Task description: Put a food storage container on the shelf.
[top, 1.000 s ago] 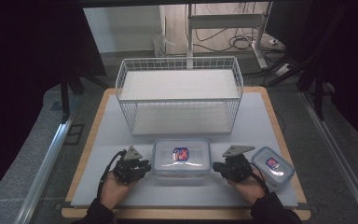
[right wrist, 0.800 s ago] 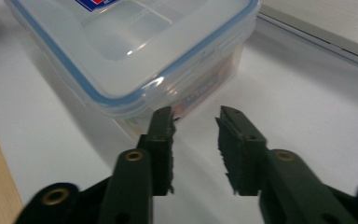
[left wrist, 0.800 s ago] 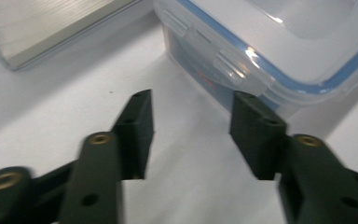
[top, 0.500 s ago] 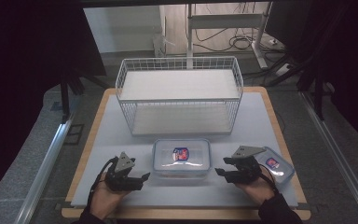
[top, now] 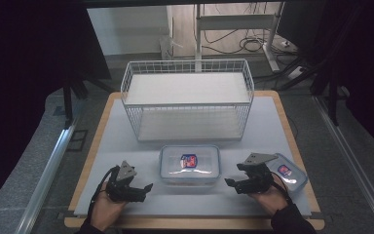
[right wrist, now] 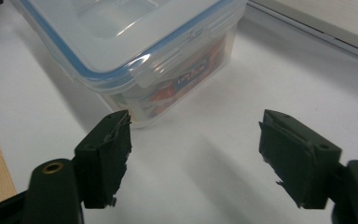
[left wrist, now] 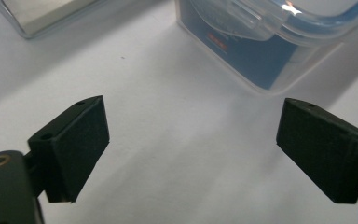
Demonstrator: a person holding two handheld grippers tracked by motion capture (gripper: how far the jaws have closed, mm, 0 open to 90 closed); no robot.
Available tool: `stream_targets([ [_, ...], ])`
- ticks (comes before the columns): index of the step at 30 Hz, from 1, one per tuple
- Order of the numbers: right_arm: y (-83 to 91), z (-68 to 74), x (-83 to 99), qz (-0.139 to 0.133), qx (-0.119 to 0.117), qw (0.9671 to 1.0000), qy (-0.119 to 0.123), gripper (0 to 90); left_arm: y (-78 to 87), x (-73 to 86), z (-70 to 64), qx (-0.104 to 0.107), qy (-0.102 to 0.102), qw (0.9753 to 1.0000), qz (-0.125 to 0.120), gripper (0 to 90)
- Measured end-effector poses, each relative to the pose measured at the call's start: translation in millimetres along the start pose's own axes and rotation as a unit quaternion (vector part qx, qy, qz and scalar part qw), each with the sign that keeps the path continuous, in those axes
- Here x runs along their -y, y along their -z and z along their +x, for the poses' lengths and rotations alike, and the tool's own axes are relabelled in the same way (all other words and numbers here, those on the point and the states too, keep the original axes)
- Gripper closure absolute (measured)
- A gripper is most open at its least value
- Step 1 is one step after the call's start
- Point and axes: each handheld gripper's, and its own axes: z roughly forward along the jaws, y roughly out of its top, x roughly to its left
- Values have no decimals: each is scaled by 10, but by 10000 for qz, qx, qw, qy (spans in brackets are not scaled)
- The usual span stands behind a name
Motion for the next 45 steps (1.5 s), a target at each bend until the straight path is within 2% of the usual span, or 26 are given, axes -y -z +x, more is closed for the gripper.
stream_targets([
  [3, -14, -12, -3, -26, 16, 10000, -70, 203, -28, 27, 44, 38, -4, 10000, -16, 65],
  [8, -13, -29, -13, -99, 62, 9998, -141, 150, -20, 12, 88, 234, 211, 9991, -289, 41],
  [10, 6, -49, -26, -209, 59, 9995, -228, 134, -26, -3, 91, 276, 254, 9989, -265, 39],
  [13, 14, -66, -33, -278, 26, 9991, -314, 121, -35, -38, 84, 330, 206, 9990, -221, 41],
  [16, 22, -82, -45, -340, -104, 9984, -431, 107, -21, -99, 85, 335, 165, 9991, -210, 49],
  [19, 25, -77, -72, -350, -162, 9983, -440, 105, 1, -155, 111, 365, 218, 9988, -260, 47],
  [25, 21, -50, -153, -405, -94, 9983, -412, 88, 41, -302, 163, 538, 417, 9966, -467, 46],
  [29, -10, -25, -217, -314, -69, 9987, -398, 44, -14, -422, 134, 679, 349, 9963, -391, 34],
  [32, -52, -22, -265, -269, -188, 9980, -533, 35, -80, -500, 123, 822, 323, 9956, -309, 26],
  [34, -89, -17, -297, -191, -303, 9975, -607, 35, -126, -543, 124, 929, 352, 9947, -281, 27],
  [41, -229, 22, -460, -8, -445, 9976, -537, 89, -315, -690, 129, 1351, 449, 9897, -138, 30],
  [43, -336, 21, -516, 117, -492, 9973, -524, 91, -386, -714, 129, 1489, 500, 9876, -42, 29],
  [45, -367, 15, -528, 158, -569, 9966, -582, 90, -458, -723, 127, 1613, 518, 9855, 36, 30],
])
